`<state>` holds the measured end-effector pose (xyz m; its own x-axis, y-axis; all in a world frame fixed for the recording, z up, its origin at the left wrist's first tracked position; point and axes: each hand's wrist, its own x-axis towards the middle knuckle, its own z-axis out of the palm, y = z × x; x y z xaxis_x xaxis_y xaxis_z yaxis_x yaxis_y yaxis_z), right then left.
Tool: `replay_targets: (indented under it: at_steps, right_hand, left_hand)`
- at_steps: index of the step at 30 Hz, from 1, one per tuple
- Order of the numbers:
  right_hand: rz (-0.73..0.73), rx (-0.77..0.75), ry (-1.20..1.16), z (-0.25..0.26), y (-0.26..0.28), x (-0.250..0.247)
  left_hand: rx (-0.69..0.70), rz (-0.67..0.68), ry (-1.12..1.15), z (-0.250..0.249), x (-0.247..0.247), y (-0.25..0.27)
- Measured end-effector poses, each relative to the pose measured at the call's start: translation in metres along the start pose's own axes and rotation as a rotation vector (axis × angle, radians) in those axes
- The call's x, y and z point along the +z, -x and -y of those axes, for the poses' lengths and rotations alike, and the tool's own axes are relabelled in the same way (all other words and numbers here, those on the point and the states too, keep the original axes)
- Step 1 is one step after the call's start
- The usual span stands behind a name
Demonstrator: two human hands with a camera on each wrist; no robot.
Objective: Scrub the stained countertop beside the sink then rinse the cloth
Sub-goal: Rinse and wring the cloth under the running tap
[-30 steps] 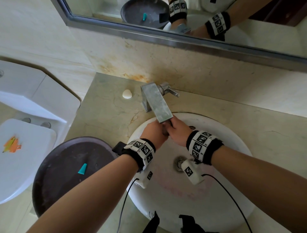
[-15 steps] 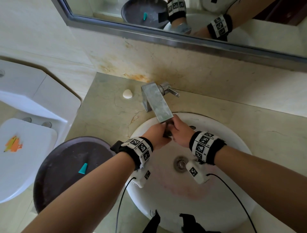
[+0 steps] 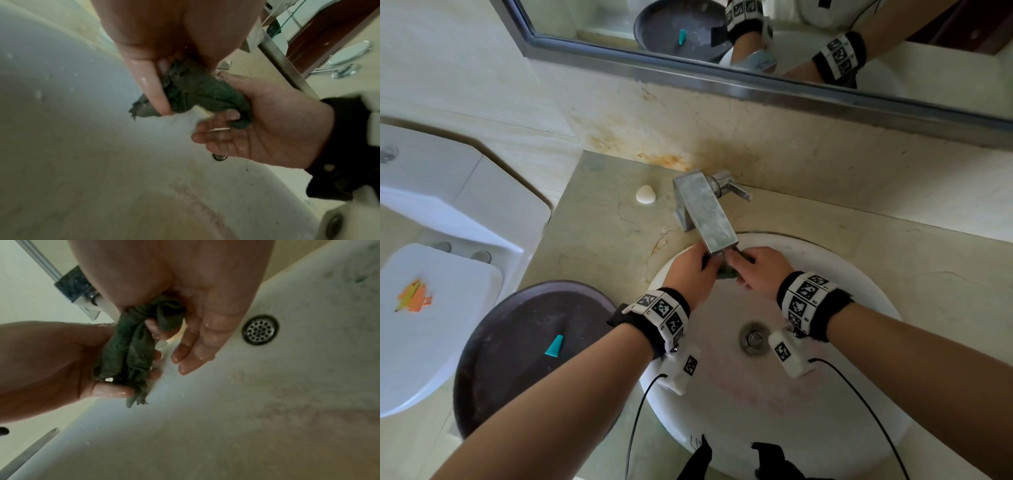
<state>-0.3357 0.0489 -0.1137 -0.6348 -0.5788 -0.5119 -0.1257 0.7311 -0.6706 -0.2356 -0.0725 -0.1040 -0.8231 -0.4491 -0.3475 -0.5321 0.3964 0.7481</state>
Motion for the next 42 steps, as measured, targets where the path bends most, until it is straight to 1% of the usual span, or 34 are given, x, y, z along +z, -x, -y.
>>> replay_targets:
  at_steps: [1,3,4,5,7,8,11,13,15,17,19,20,22,24,26,27,28,30,33,35,36,37,39,40,41,42]
  right_hand:
    - [0.012,0.009,-0.039,-0.001,0.000,0.000]
    - [0.060,0.002,-0.227,-0.003,0.002,0.000]
    - [0.093,-0.021,-0.300,-0.004,0.004,-0.001]
    - [0.117,-0.059,-0.314,-0.004,0.005,-0.004]
    - [0.152,-0.120,-0.243,-0.007,0.007,-0.006]
    - [0.146,-0.120,-0.210,-0.008,0.006,-0.006]
    - [0.031,-0.057,-0.176,-0.007,0.001,-0.004]
    - [-0.009,-0.073,-0.089,-0.006,0.000,-0.002]
    - [0.023,-0.078,-0.068,-0.005,-0.001,0.003]
    - [0.033,-0.093,-0.089,-0.001,0.000,0.007]
    - [0.019,-0.094,-0.063,0.002,0.000,0.009]
    - [0.039,-0.076,-0.055,0.002,-0.001,0.010]
    - [0.122,-0.020,-0.070,0.002,0.000,0.008]
    - [0.206,0.009,-0.057,0.001,0.001,0.006]
    - [0.205,0.056,-0.042,-0.001,0.002,0.003]
    - [0.179,0.104,-0.075,-0.003,0.004,0.002]
    - [0.157,0.161,-0.159,-0.004,0.004,0.002]
    - [0.153,0.253,-0.380,-0.006,0.005,0.001]
    - [0.155,0.316,-0.672,-0.004,0.003,0.003]
    - [0.128,0.306,-0.830,-0.002,0.002,0.009]
    - [0.104,0.287,-0.853,-0.003,0.001,0.013]
    - [0.071,0.251,-0.822,-0.002,0.001,0.016]
    - [0.014,0.157,-0.707,0.002,0.002,0.018]
    - [0.006,0.130,-0.691,0.005,0.003,0.017]
    - [0.017,0.118,-0.733,0.009,0.003,0.015]
    - [0.048,0.116,-0.825,0.011,0.003,0.013]
  left_hand:
    - [-0.016,-0.019,0.008,0.003,0.001,-0.001]
    - [-0.041,-0.052,0.035,0.004,0.001,0.000]
    - [-0.054,-0.065,0.057,0.003,0.000,0.000]
    - [-0.070,-0.074,0.091,0.001,-0.002,0.001]
    - [-0.099,-0.084,0.097,0.001,-0.004,0.000]
    - [-0.110,-0.083,0.084,0.000,-0.005,0.000]
    - [-0.102,-0.007,0.079,0.001,-0.003,-0.001]
    - [-0.064,0.055,0.049,-0.001,-0.003,0.002]
    - [-0.025,0.061,-0.005,0.000,-0.002,0.001]
    - [-0.011,0.018,-0.012,0.001,0.000,0.000]
    - [-0.002,-0.039,0.018,0.002,0.002,0.000]
    - [0.016,-0.063,0.033,0.001,0.003,0.001]
    - [0.053,-0.074,0.045,0.000,0.003,0.003]
    - [0.041,-0.055,0.018,-0.001,0.002,0.005]
    - [-0.019,-0.037,0.005,-0.002,-0.001,0.004]
    - [-0.037,-0.043,0.018,-0.002,-0.002,0.004]
    - [-0.049,-0.052,0.035,-0.001,-0.002,0.004]
    - [-0.062,-0.074,0.034,0.002,-0.004,0.003]
    - [-0.061,-0.090,-0.019,0.005,-0.003,0.003]
    - [-0.060,-0.114,0.032,0.006,-0.003,0.004]
    - [-0.053,-0.114,0.056,0.007,-0.002,0.004]
    - [-0.049,-0.097,0.051,0.007,-0.003,0.004]
    - [-0.038,-0.026,-0.045,0.006,-0.004,0.004]
    - [-0.011,0.018,-0.090,0.003,-0.004,0.005]
    - [0.029,0.068,-0.121,0.000,-0.005,0.006]
    - [0.071,0.120,-0.160,-0.004,-0.005,0.008]
